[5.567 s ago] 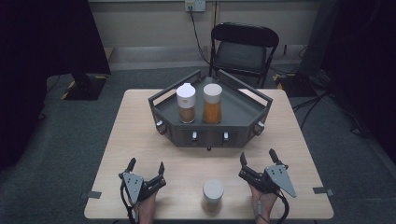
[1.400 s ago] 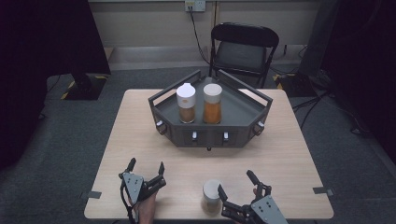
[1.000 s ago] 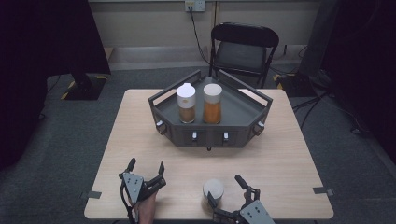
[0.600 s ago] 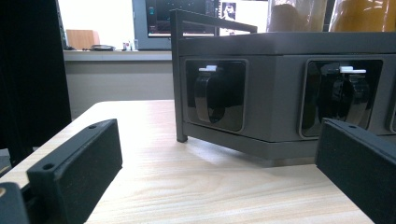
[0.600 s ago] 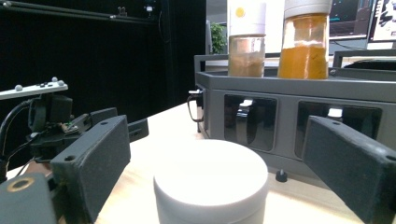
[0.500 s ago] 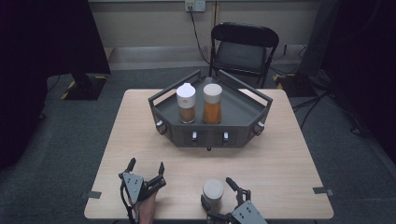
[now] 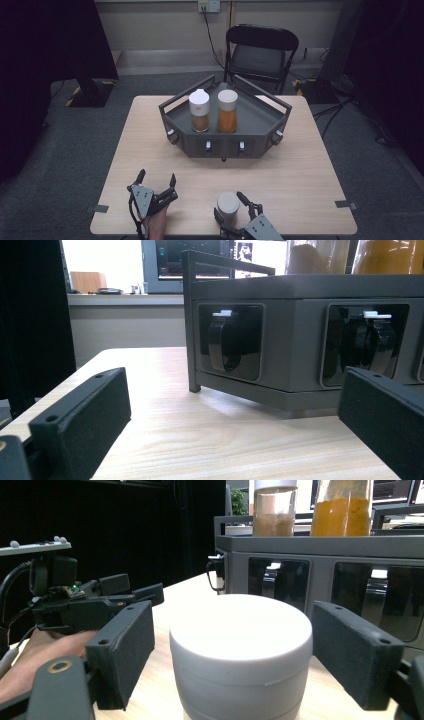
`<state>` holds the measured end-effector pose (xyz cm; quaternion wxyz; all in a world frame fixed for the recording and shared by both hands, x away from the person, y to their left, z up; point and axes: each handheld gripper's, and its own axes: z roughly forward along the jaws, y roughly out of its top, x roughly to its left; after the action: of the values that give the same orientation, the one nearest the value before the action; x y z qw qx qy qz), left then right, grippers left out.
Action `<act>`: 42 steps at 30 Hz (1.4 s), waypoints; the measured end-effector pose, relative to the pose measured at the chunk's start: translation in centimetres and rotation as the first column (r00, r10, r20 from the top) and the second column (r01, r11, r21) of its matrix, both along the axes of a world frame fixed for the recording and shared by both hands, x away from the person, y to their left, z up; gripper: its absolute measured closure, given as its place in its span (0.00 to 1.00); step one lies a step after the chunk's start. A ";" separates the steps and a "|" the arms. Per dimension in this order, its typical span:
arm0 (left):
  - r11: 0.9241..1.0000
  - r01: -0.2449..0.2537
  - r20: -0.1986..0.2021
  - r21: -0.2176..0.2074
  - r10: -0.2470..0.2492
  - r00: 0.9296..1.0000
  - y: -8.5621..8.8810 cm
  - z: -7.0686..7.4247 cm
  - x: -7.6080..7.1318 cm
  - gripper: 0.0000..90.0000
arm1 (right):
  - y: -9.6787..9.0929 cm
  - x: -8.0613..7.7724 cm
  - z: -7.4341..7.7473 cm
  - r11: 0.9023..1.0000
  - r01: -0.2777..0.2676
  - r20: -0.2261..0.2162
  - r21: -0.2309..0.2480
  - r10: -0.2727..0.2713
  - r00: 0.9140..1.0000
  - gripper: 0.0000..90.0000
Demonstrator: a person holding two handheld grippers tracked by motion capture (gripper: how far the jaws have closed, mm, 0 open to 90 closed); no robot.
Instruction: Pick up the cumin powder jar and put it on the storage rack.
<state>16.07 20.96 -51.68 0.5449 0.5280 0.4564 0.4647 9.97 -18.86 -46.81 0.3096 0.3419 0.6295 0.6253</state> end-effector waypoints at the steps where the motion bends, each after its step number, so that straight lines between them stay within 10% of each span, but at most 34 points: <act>1: 1.000 0.000 0.000 0.000 0.000 1.000 0.0 0.0 0.0 0.00 | 0.0 0.0 -0.1 1.000 -0.001 -0.002 0.000 0.001 1.000 0.21; 42: 1.000 0.000 0.000 0.000 0.000 1.000 0.0 0.0 0.0 0.00 | -0.1 0.6 -0.6 0.999 -0.015 -0.052 -0.040 0.012 0.999 0.37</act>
<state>16.08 20.96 -51.68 0.5450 0.5279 0.4566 0.4646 10.61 -18.93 -47.38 0.2957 0.3475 0.6521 0.6054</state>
